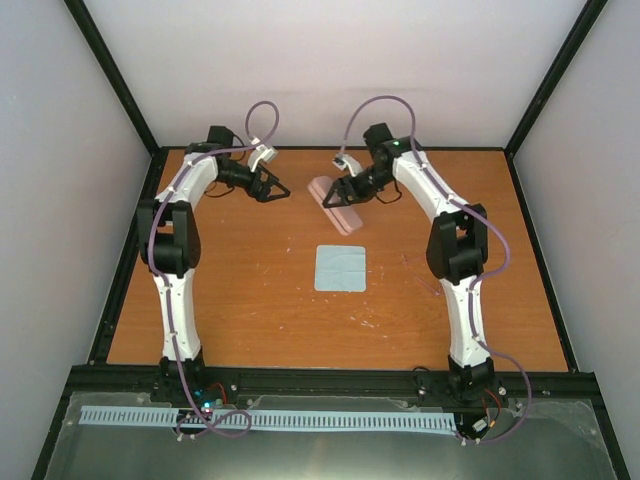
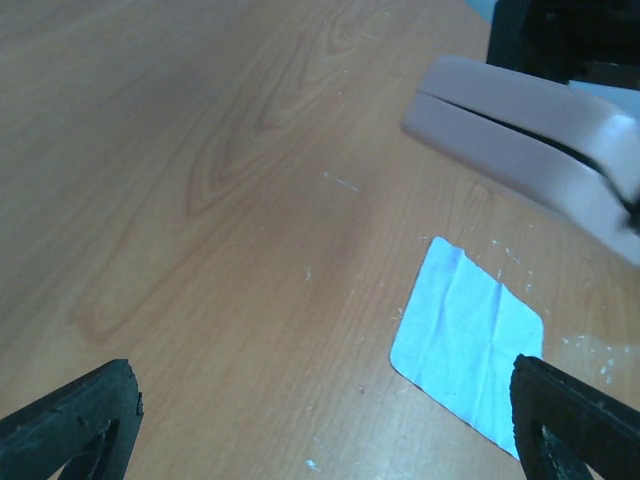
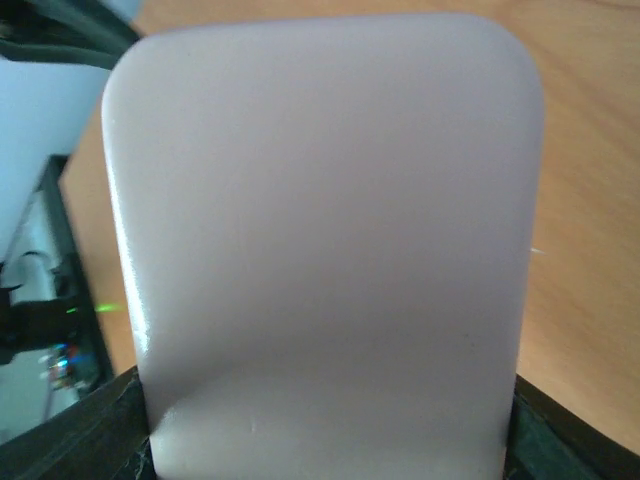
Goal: Organize the sunglasses
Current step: Open the sunglasses case.
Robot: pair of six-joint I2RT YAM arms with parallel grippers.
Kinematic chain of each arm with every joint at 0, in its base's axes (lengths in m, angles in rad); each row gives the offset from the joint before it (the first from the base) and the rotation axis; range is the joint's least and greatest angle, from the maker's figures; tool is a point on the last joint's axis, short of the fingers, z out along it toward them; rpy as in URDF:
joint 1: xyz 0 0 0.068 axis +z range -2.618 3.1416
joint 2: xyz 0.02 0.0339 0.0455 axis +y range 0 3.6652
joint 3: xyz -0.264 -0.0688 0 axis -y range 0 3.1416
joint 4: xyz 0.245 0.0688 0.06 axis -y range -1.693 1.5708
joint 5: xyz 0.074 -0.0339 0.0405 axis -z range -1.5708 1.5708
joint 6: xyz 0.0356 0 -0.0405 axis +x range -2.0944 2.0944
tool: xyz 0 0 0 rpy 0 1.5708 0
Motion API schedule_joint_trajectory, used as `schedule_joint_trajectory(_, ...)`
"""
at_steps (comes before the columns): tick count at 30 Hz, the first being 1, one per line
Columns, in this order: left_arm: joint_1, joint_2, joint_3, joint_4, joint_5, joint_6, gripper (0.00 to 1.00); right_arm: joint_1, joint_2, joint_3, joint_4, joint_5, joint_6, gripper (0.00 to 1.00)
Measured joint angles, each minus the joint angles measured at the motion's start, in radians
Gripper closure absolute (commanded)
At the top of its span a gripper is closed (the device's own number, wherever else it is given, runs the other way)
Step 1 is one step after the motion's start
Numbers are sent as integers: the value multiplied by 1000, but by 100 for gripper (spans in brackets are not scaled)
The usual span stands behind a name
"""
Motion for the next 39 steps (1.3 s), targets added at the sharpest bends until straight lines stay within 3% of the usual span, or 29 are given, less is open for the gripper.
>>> schedule_joint_trajectory(8, -6, -57, -127, 60, 61, -49, 1, 79, 14, 27, -11, -138, 20, 71)
schedule_joint_trajectory(18, -6, -113, -145, 49, 186, -29, 1, 105, 14, 27, 36, -125, 75, 71)
schedule_joint_trajectory(31, -4, -113, -214, 101, 238, -50, 2, 156, 33, 98, 60, -89, 135, 72)
schedule_joint_trajectory(39, -6, -113, -279, 150, 202, -63, 3, 156, 28, 24, 85, -88, 135, 83)
